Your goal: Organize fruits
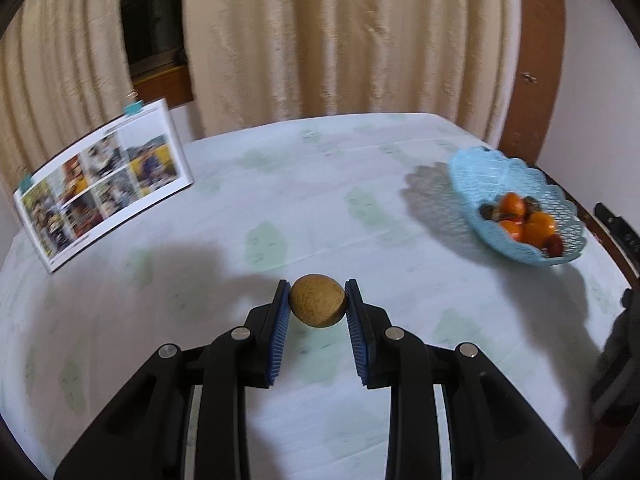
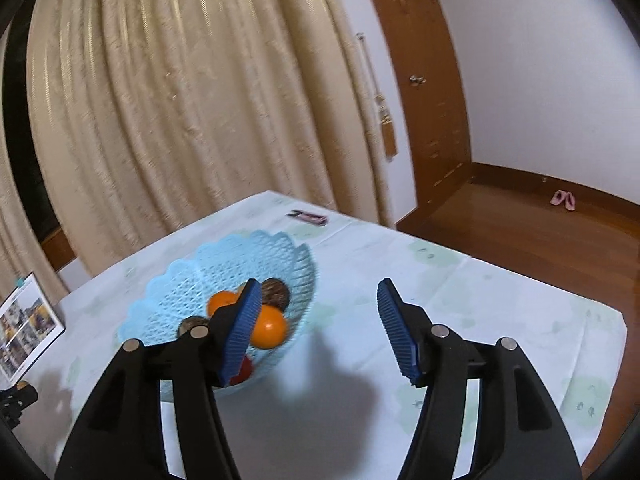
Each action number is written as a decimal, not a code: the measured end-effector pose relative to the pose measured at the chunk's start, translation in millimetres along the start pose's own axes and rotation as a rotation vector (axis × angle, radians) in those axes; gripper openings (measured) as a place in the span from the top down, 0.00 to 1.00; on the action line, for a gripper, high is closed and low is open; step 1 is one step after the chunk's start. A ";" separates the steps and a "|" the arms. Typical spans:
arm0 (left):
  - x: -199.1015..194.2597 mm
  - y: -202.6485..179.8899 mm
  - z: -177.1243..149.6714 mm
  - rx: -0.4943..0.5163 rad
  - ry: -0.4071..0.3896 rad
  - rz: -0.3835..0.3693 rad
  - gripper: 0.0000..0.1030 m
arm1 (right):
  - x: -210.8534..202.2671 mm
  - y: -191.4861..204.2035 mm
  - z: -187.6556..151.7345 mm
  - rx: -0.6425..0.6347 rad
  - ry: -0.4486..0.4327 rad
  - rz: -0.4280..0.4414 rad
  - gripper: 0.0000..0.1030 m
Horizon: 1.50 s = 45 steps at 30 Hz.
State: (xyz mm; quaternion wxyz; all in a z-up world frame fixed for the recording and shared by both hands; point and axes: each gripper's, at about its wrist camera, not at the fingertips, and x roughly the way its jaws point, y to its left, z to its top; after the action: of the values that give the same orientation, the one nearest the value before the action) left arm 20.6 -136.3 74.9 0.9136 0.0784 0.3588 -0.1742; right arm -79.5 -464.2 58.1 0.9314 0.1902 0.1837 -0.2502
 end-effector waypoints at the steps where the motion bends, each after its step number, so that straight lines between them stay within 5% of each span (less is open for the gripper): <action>1: 0.4 -6.8 3.0 0.008 -0.001 -0.011 0.73 | 0.8 -2.6 -1.5 0.011 -0.002 0.000 0.38; 8: 12.6 -56.9 29.4 0.066 -0.028 -0.103 0.73 | 2.9 -11.5 -1.2 0.058 0.004 0.023 0.26; 20: 48.3 -134.4 59.3 0.151 -0.050 -0.224 0.73 | 5.3 -22.4 -2.4 0.122 0.019 0.048 0.23; 33: 71.2 -145.6 63.1 0.129 -0.024 -0.248 0.72 | 5.6 -20.7 -2.5 0.127 0.017 0.041 0.23; 35: 71.6 -138.0 64.5 0.106 -0.022 -0.237 0.64 | 5.6 -21.1 -2.1 0.128 0.016 0.041 0.23; 37: 69.8 -131.8 65.4 0.087 -0.029 -0.225 0.44 | 6.4 -21.6 -1.9 0.131 0.017 0.040 0.23; 40: 64.8 -120.8 68.0 0.064 -0.044 -0.214 0.27 | 6.5 -22.6 -2.0 0.137 0.016 0.041 0.22; 45: 52.8 -96.4 74.6 0.021 -0.076 -0.178 0.23 | 6.1 -23.6 -2.6 0.143 0.013 0.042 0.21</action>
State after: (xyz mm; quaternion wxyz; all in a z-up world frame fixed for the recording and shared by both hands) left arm 67.4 -259.6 91.5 0.9066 0.0489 0.3276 -0.2615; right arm -87.9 -484.4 47.1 0.9192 0.2617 0.1675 -0.2420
